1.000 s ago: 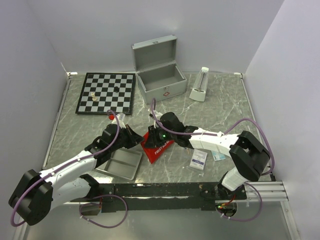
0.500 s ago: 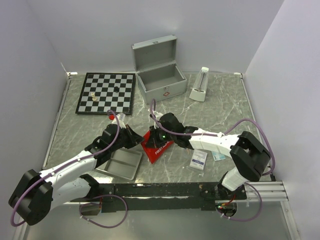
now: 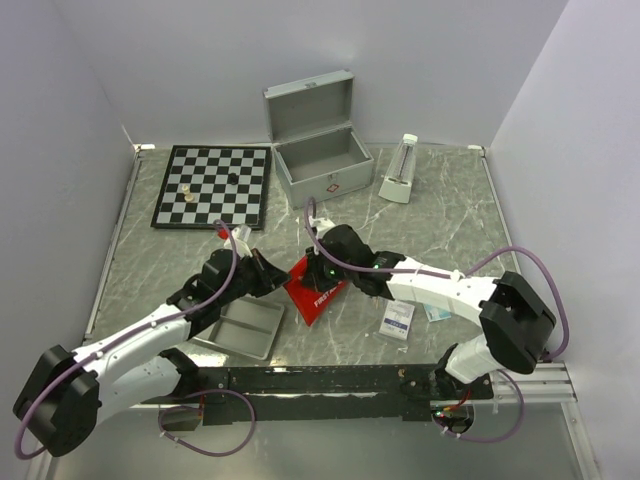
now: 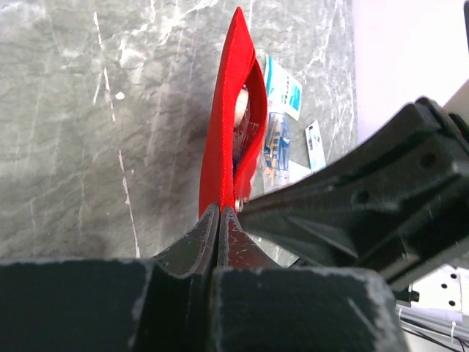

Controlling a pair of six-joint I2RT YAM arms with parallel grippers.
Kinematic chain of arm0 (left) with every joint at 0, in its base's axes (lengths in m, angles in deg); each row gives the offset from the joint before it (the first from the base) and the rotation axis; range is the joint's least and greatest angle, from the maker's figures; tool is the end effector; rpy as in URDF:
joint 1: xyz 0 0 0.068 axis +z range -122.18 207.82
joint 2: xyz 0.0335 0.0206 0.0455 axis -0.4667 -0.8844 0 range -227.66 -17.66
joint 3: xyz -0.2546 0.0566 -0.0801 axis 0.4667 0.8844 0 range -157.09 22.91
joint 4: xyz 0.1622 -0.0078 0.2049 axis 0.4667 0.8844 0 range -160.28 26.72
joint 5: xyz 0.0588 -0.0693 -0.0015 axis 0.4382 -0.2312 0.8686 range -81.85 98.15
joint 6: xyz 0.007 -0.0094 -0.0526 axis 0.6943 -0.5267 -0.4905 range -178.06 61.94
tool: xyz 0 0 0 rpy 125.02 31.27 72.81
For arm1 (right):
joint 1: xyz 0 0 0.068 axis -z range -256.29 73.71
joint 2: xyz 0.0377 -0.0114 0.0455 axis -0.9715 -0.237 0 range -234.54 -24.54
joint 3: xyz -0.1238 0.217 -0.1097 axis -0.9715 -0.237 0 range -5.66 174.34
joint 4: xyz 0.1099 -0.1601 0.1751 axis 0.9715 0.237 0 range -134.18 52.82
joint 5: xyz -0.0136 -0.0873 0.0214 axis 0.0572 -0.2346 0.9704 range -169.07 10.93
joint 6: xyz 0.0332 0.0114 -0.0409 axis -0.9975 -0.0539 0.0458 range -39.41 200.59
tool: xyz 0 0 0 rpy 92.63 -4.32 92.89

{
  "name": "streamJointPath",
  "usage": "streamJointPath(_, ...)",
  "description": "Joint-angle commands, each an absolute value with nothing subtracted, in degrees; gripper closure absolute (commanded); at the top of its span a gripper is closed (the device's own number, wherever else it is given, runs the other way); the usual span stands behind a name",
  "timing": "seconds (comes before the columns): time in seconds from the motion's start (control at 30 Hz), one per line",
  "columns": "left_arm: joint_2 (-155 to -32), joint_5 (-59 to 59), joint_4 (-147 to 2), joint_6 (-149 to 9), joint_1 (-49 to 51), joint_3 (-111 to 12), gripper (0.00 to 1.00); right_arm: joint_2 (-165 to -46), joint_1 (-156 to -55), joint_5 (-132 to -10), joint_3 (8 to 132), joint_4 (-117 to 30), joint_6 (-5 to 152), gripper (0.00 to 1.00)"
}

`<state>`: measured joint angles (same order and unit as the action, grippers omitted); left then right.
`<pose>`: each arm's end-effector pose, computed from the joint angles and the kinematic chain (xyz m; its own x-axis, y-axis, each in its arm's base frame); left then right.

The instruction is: Organize the medicine kit

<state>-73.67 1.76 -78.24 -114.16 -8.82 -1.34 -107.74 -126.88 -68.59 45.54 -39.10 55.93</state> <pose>0.1681 -0.1299 0.2104 -0.7407 -0.4770 -0.4731 0.1077 0.6107 -0.7845 0.1952 0.2477 0.2310 -0.7033 -0.2095 -0.6793 -0.6144 0.6598 0.4326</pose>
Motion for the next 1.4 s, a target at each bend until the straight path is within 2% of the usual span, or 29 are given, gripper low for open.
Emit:
streamJointPath(0.0,-71.2,1.3,-79.9,-111.9,-8.7,-1.5,0.99,-106.4,-123.9,-78.7,48.0,-31.1,58.4,1.00)
streamJointPath(0.57,-64.2,3.1,-71.2,-108.0,-8.8,-1.8,0.99,-109.9,-110.9,-81.4,51.8,-25.7,54.0,1.00)
streamJointPath(0.93,-61.5,3.7,-67.6,-107.0,-8.8,-3.0,0.99,-106.4,-109.9,-80.6,48.9,-28.1,55.5,1.00)
streamJointPath(0.97,-61.3,3.9,-67.1,-107.1,-8.8,-3.2,0.99,-105.2,-110.0,-79.6,48.1,-29.1,56.0,0.90)
streamJointPath(1.0,-60.9,4.5,-66.7,-107.3,-8.8,-3.8,0.99,-103.3,-110.1,-79.4,47.3,-29.7,56.4,0.74)
streamJointPath(1.07,-60.3,5.9,-66.1,-107.9,-8.8,-5.3,0.99,-99.6,-111.0,-79.9,46.1,-30.4,56.9,0.49)
streamJointPath(1.1,-60.3,6.7,-65.9,-108.1,-8.8,-6.4,0.99,-97.9,-111.4,-81.1,45.9,-29.9,57.1,0.41)
streamJointPath(1.17,-60.7,8.0,-65.6,-108.1,-8.8,-8.8,0.99,-94.5,-111.6,-82.1,46.2,-28.4,57.3,0.34)
streamJointPath(1.37,-65.4,11.2,-67.5,-104.2,-8.7,-19.2,0.99,-82.8,-111.7,-88.1,44.4,-25.0,55.9,0.34)
